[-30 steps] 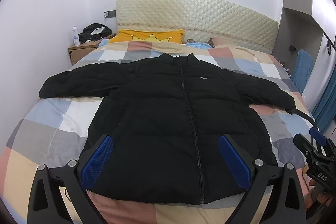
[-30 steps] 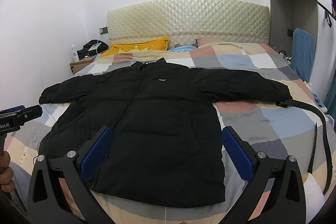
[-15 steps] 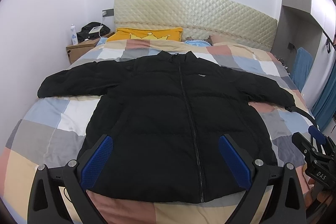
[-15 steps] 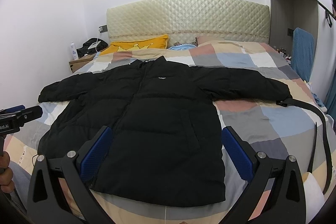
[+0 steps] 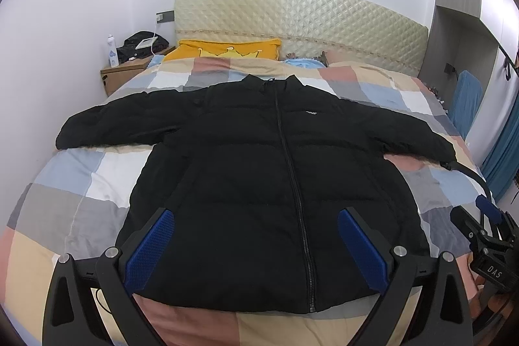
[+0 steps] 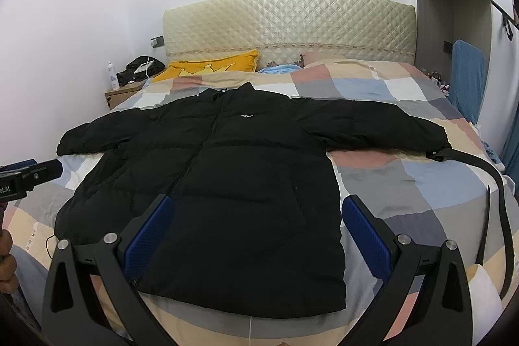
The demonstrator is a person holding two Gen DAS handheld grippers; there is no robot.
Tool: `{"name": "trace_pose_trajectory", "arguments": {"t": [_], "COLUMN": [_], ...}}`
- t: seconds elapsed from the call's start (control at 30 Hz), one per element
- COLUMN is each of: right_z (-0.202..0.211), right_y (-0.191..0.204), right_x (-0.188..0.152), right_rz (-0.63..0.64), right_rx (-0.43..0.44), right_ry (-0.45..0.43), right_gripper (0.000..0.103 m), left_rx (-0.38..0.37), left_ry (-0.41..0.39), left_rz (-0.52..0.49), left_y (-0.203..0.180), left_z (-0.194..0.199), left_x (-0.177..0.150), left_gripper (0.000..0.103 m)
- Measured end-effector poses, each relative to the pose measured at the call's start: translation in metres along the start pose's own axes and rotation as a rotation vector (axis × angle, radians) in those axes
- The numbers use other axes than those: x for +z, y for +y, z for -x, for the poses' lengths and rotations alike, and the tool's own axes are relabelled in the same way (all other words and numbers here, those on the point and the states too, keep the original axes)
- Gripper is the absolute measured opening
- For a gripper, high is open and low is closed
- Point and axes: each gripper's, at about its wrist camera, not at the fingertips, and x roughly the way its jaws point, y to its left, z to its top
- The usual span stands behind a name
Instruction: Fold large clothes
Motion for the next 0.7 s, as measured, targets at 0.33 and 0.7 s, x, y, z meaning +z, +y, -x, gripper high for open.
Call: {"name": "trace_pose_trajectory", "arguments": {"t": [0.33, 0.7], "right_z": [-0.0002, -0.0016], "right_y": [0.0017, 0.0029], "right_x": [-0.0012, -0.0023], "right_rz": [0.000, -0.001], "right_rx": [-0.003, -0.006], "right_ry": [0.000, 0.006], "right_gripper": [0.103, 0.103], "left_rx": [-0.008, -0.016], "left_ry": [0.013, 0.025], "left_rz": [-0.002, -0.004], "left_y": [-0.0039, -0.0035], "left_z": [-0.0018, -0.0029], "left_x": [-0.0022, -0.0016], "left_gripper": [0.102, 0.102]}}
